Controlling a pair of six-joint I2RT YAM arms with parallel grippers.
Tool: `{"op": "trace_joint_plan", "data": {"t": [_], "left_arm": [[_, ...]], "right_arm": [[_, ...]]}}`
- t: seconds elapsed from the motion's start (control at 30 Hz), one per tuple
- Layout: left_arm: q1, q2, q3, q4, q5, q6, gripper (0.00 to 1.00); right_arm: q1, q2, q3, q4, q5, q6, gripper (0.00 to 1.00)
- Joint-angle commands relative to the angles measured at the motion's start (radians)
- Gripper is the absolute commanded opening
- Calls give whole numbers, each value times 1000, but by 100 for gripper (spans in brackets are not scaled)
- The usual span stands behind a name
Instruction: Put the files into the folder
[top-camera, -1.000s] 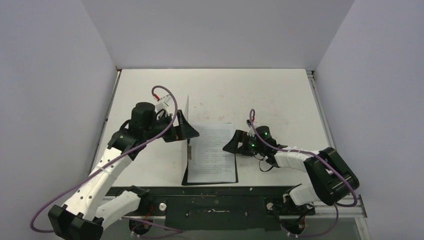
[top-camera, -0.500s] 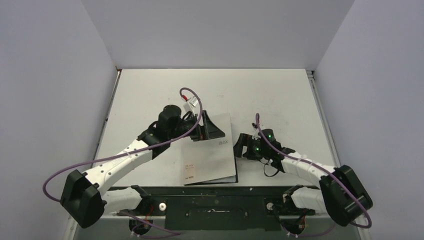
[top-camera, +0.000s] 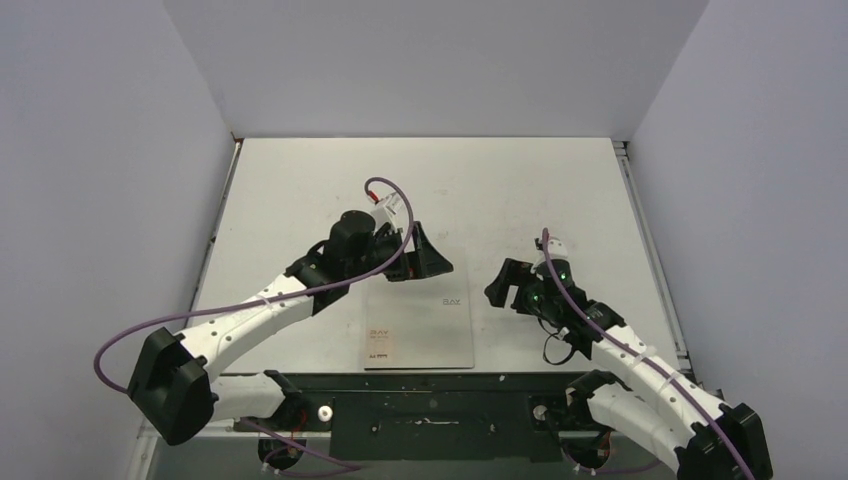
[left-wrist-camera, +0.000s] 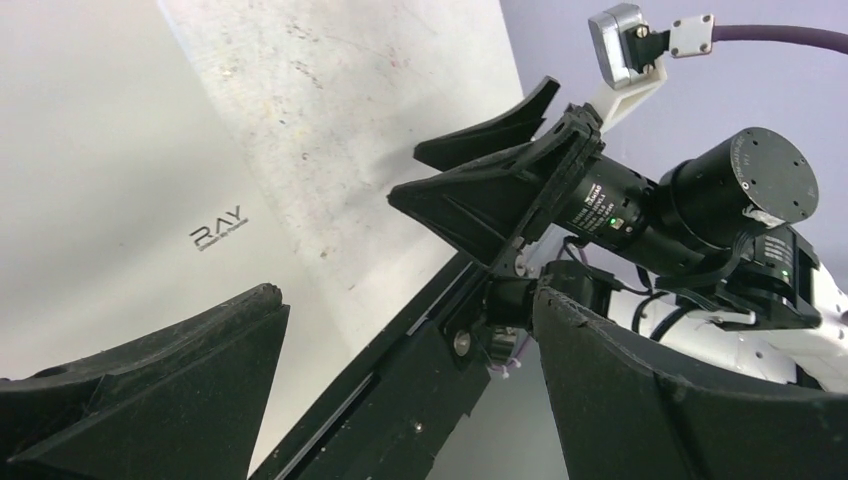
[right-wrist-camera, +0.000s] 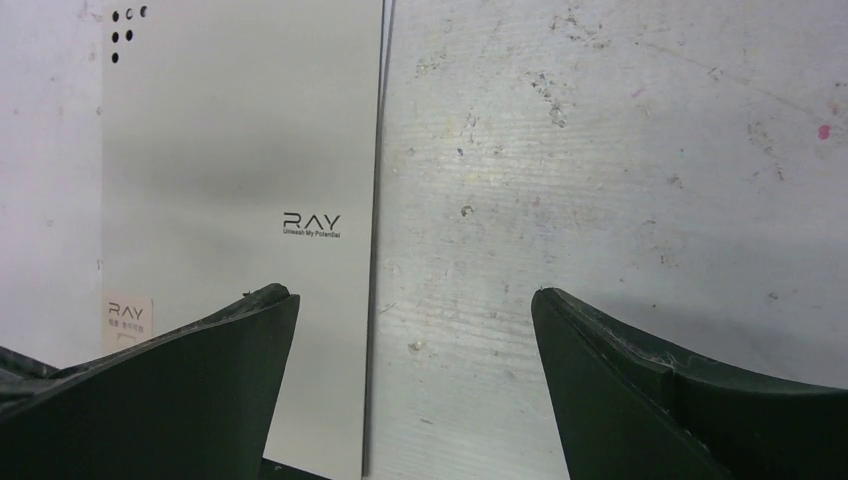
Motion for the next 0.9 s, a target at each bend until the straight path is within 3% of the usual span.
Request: {"op": "trace_joint_plan", "data": {"t": [0.0, 0.4, 0.7, 0.87], "left_arm": [[0, -71, 74, -112, -105, 81, 93], [52, -198, 15, -405, -395, 107, 93], [257, -320, -234, -346, -277, 25, 94], [284, -292, -309, -304, -230, 2, 94]], "right_arm": [[-5, -3, 38, -23, 37, -27, 90], [1, 41, -8, 111, -67, 10, 89], [74, 206, -26, 235, -112, 49, 90], [132, 290, -26, 329, -111, 94, 90]]}}
